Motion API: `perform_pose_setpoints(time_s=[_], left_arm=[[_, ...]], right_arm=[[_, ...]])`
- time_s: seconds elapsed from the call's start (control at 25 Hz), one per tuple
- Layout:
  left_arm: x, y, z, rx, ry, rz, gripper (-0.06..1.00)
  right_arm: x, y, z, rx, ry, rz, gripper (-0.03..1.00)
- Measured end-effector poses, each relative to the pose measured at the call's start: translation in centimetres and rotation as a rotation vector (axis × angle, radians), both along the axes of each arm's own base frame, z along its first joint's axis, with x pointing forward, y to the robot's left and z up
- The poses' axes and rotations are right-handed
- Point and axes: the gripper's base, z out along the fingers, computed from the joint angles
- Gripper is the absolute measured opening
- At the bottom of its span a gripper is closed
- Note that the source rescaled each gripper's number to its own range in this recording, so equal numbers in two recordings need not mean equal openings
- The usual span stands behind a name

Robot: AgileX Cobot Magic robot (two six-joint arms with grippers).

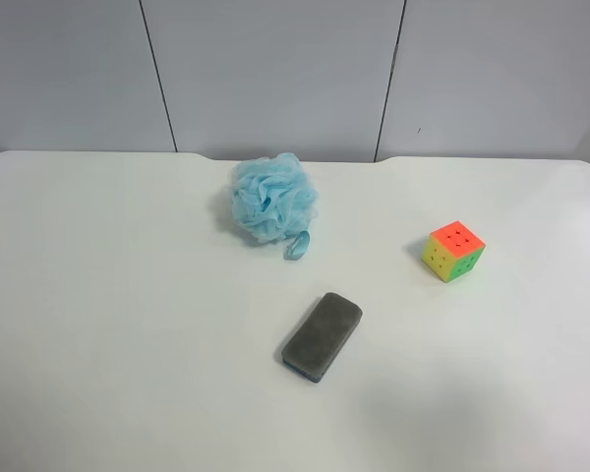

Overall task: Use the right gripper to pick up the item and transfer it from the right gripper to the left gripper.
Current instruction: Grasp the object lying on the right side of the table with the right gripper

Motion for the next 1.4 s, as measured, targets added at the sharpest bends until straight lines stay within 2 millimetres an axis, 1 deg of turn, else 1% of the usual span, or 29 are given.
perform_pose_setpoints(time_s=[1.2, 1.4], left_arm=[[0.0, 0.0, 0.0, 0.0, 0.0, 0.0, 1.0], [0.0, 0.0, 0.0, 0.0, 0.0, 0.0, 1.0]], right_arm=[[0.03, 0.0, 0.08, 0.001, -0.009, 0.0, 1.0], [0.31, 0.03, 0.14, 0.0, -0.001, 0.0, 1.0]])
